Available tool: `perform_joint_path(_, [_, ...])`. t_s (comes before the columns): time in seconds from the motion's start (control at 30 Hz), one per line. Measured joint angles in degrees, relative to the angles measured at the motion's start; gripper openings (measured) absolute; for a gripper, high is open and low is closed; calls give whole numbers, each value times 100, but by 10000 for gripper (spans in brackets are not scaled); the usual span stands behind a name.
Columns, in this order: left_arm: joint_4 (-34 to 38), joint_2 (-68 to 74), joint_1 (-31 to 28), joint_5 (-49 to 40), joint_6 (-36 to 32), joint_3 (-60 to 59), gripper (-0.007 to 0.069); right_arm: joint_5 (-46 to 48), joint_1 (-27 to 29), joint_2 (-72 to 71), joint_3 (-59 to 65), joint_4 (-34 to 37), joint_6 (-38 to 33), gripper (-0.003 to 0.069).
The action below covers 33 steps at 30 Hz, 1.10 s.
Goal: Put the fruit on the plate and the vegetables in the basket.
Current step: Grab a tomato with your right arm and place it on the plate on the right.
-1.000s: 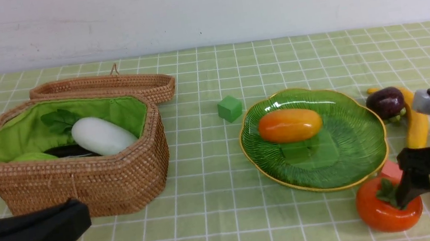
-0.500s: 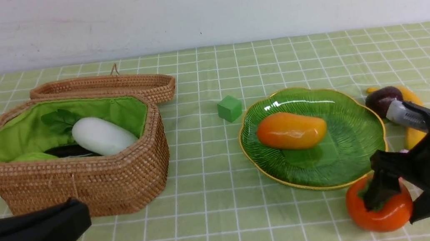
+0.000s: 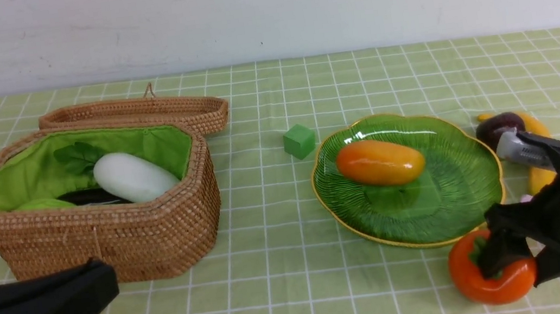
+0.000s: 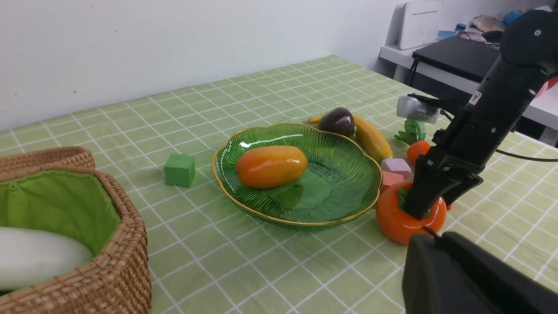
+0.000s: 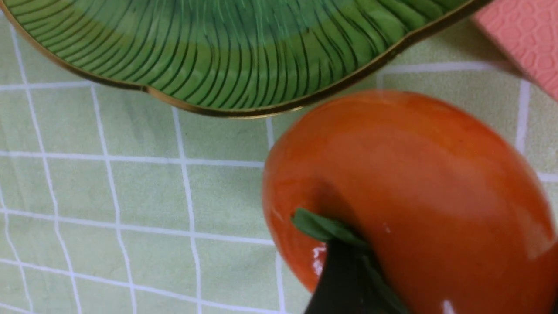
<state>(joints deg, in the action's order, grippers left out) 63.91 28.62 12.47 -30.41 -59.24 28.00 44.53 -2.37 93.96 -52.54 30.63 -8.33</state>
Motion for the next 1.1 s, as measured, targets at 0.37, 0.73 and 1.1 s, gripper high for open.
perform_joint_path(0.37, [17, 0, 0, -13, 0, 0, 2, 803, 0, -589, -68, -489, 85, 508])
perform_joint_path(0.73, [292, 0, 0, 11, -282, 0, 5, 95, 0, -202, -1327, 242, -451, 507])
perform_joint_path(1.1, [2533, 0, 0, 68, -2397, 0, 5, -204, 0, 714, -1771, 329, -894, 520])
